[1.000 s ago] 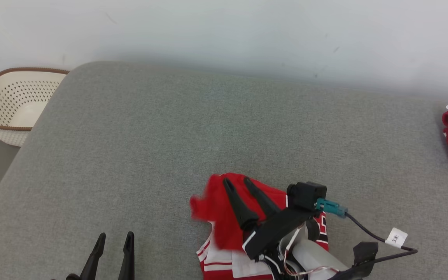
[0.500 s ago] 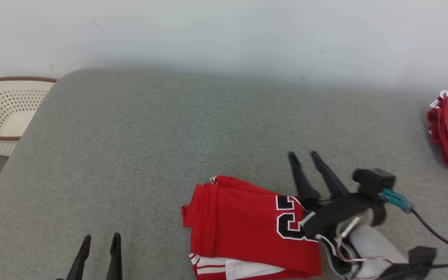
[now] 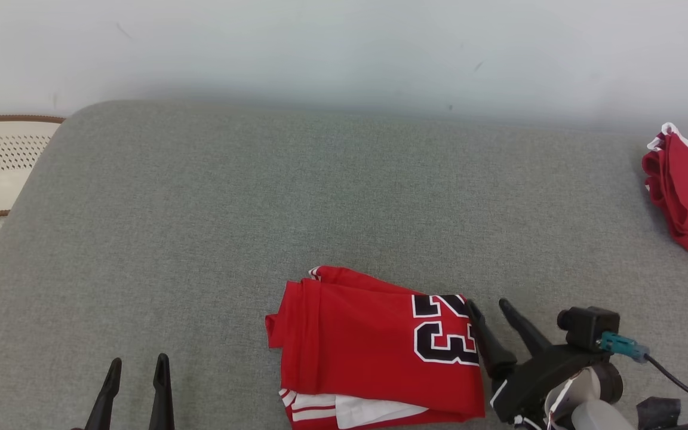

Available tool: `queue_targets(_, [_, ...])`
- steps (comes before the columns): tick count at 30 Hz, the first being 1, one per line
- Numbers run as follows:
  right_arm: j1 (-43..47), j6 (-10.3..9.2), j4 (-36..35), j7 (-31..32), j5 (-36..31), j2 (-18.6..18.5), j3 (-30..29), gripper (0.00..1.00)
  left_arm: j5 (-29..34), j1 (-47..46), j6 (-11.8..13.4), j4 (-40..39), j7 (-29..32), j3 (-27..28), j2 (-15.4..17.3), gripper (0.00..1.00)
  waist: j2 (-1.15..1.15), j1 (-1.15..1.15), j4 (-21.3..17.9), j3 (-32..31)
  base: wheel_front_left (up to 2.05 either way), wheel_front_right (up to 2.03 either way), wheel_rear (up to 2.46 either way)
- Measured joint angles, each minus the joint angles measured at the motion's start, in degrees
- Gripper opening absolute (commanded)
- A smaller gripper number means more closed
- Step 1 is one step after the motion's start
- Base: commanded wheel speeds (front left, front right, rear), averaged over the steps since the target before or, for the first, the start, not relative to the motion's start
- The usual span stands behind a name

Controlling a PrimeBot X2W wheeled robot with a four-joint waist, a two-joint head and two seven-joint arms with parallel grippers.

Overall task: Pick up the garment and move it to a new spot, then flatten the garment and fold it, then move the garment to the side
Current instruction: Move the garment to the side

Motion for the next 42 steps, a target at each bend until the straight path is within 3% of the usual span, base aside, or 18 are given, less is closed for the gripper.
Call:
queue_targets(15, [3.9,0.0,1.94,10.85,1.03,1.78,1.55,1.0,-0.03,-0.33,-0.02,0.11,0.0,-0.1,-0.01,1.0,0.0,0.0,0.66,0.87,0.0,0.0,0.0])
queue_targets(16, [3.58,0.0,2.23,11.15,1.27,1.99,1.82,0.85,-0.08,-0.32,-0.02,0.15,0.0,-0.09,0.0,1.0,-0.01,0.0,0.71,0.86,0.0,0.0,0.0])
queue_targets(18, [3.01,0.0,2.21,10.59,1.35,2.32,2.56,0.0,-0.09,-0.34,-0.11,0.23,0.0,-0.05,-0.01,1.0,0.0,0.0,0.82,0.79,0.0,0.0,0.0])
queue_targets(31, [-5.71,0.0,2.2,7.12,0.32,-1.27,2.42,0.0,-1.31,-0.32,0.35,0.11,-0.01,-0.25,0.0,1.0,0.0,0.01,-0.69,0.48,0.0,0.0,0.0])
queue_targets(42, [-19.46,0.0,2.47,9.49,-1.16,-9.07,1.2,0.0,-1.58,-2.53,0.18,-1.79,-0.07,-0.45,0.0,1.0,0.0,0.02,-2.88,4.66,0.0,0.0,0.0])
